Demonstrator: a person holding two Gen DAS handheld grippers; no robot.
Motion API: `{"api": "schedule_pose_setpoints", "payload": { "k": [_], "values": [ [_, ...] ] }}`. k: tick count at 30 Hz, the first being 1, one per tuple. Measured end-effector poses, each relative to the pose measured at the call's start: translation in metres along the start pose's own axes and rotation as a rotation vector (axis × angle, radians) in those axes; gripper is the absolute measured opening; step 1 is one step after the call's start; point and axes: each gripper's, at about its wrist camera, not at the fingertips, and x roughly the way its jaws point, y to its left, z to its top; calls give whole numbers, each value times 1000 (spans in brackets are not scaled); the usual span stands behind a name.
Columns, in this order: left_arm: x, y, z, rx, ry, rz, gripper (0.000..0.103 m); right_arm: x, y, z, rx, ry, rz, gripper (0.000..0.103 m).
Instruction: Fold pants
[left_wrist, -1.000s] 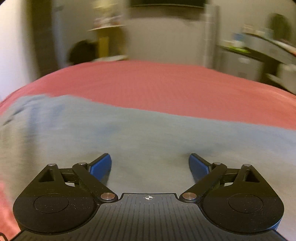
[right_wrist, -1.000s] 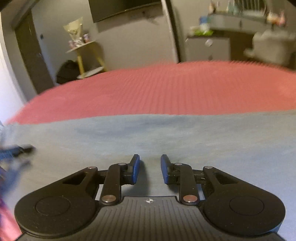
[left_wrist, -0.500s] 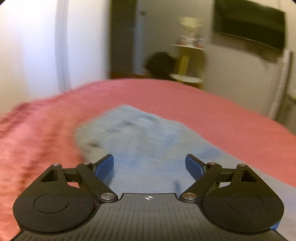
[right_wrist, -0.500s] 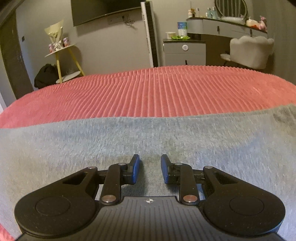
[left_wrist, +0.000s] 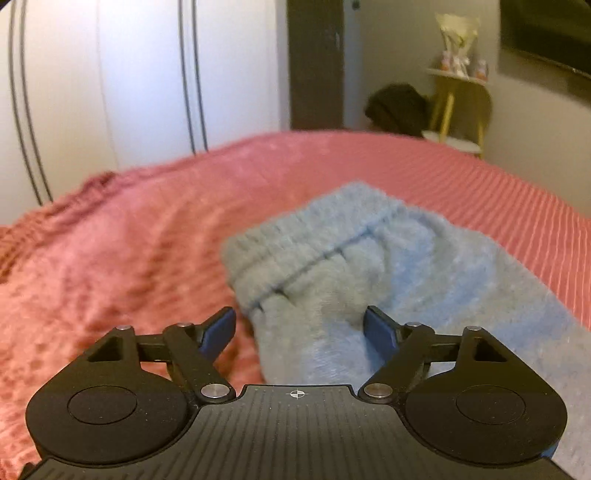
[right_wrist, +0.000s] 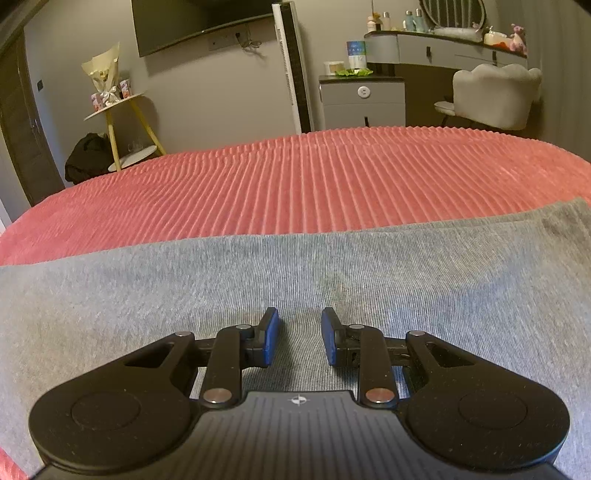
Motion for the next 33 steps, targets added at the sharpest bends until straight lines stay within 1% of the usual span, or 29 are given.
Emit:
{"api": "schedule_pose_setpoints", "payload": {
  "k": [1, 2, 3, 4, 5, 6, 7, 8, 9, 10, 11, 12, 13, 14, 15, 16, 17, 18, 19, 21, 22, 23, 25, 26, 27, 28, 30, 32, 33],
  "values": [
    [-11, 2, 1, -15, -16, -17, 80, -3, 0, 0, 3, -12, -18, 26],
    [-22, 4, 1, -37, -30, -56, 80, -7, -1, 1, 14, -28, -40, 28],
    [-34, 5, 0, -61, -33, -122, 80, -11, -4, 2, 46, -44, -54, 28],
    [-46, 7, -3, -89, -20, -215, 81, -17, -10, 3, 112, -55, -51, 28],
    [-55, 6, -4, -108, -3, -294, 83, -20, -17, 4, 198, -37, -30, 28],
    [-66, 2, -8, -115, 23, -388, 85, -21, -28, 4, 301, 5, 20, 28],
    [-74, -5, -12, -101, 56, -470, 88, -21, -38, 1, 401, 45, 88, 27],
    [-81, -17, -18, -57, 110, -565, 89, -21, -45, -4, 476, 79, 147, 27],
    [-85, -32, -26, 10, 174, -644, 90, -20, -49, -8, 515, 105, 178, 27],
    [-87, -48, -34, 88, 245, -701, 89, -21, -54, -12, 549, 131, 201, 23],
    [-87, -63, -43, 150, 298, -727, 89, -22, -58, -15, 570, 141, 211, 20],
    [-85, -77, -52, 222, 347, -720, 89, -23, -65, -17, 606, 146, 218, 19],
    [-84, -89, -60, 296, 348, -669, 89, -25, -74, -20, 651, 143, 213, 15],
    [-89, -97, -65, 367, 291, -611, 90, -28, -83, -23, 683, 132, 191, 13],
    [-94, -100, -66, 392, 241, -572, 91, -36, -93, -25, 723, 106, 147, 13],
    [-99, -102, -65, 405, 183, -513, 91, -43, -103, -28, 758, 76, 102, 13],
    [-101, -101, -65, 413, 142, -459, 91, -55, -114, -31, 790, 40, 28, 14],
    [-102, -102, -66, 411, 121, -408, 90, -66, -123, -32, 803, 12, -53, 15],
    [-100, -98, -65, 390, 124, -375, 89, -80, -133, -36, 805, -21, -158, 15],
    [-96, -93, -60, 310, 167, -387, 89, -108, -152, -46, 816, -67, -286, 17],
    [-96, -91, -59, 282, 175, -399, 89, -122, -164, -55, 860, -83, -292, 18],
    [-95, -90, -60, 272, 176, -405, 89, -133, -175, -65, 918, -87, -258, 18],
    [-94, -90, -61, 279, 178, -413, 89, -147, -189, -86, 1026, -70, -117, 18],
    [-99, -90, -66, 291, 177, -416, 89, -147, -192, -94, 1052, -43, -59, 18],
    [-100, -91, -66, 305, 175, -419, 89, -147, -193, -99, 1060, -12, -24, 18],
    [-101, -91, -66, 320, 170, -423, 88, -146, -194, -103, 1054, 4, -30, 18],
    [-100, -87, -65, 340, 167, -455, 87, -146, -197, -105, 1032, -16, -104, 19],
    [-105, -80, -66, 341, 171, -526, 87, -145, -206, -108, 1051, -80, -124, 24],
    [-110, -77, -67, 335, 176, -565, 87, -142, -211, -107, 1081, -75, -139, 24]
  ]
}}
